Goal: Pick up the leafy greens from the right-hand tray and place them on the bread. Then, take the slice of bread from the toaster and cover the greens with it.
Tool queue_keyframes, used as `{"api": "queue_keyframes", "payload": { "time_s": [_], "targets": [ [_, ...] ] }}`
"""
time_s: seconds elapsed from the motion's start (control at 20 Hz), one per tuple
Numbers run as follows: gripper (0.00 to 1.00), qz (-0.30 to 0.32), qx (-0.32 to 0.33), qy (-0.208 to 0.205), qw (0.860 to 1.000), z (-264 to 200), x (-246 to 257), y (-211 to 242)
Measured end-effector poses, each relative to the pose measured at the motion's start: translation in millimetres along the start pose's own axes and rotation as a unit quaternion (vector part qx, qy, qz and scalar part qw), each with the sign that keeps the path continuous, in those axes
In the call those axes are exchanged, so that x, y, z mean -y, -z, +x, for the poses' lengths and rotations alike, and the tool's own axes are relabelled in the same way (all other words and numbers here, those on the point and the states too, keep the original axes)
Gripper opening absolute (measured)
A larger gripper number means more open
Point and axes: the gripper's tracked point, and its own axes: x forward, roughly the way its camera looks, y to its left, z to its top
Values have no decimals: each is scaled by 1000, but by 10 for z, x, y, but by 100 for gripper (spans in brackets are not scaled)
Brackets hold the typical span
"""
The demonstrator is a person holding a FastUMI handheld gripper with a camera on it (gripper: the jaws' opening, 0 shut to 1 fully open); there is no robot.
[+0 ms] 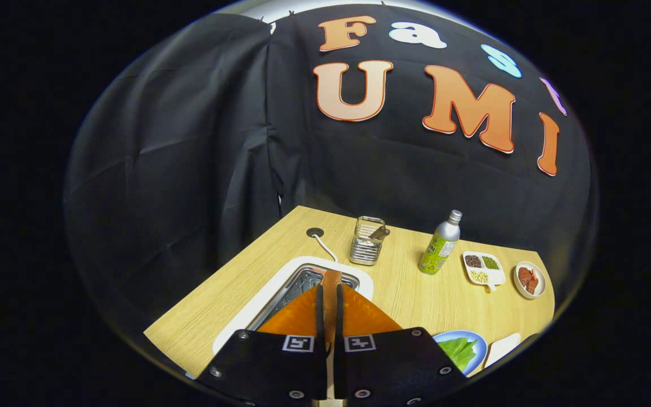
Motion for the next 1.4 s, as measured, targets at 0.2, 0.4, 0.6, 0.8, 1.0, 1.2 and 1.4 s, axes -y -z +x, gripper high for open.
{"api": "queue_keyframes", "payload": {
  "time_s": [0.2, 0.4, 0.6, 0.8, 1.0, 1.2, 1.4],
  "targets": [
    [5, 1, 11, -5, 1000, -122, 12, -170],
    [5, 7, 24, -15, 1000, -290, 15, -381],
    [5, 9, 48, -24, 999, -439, 15, -566],
    [5, 12, 61, -27, 998, -560, 41, -696],
    [5, 7, 72, -22, 997, -666, 130, -725],
    [5, 5, 73, -13, 997, -760, 292, -674],
    [5, 10, 67, -2, 998, -844, 521, -567]
  ]
}}
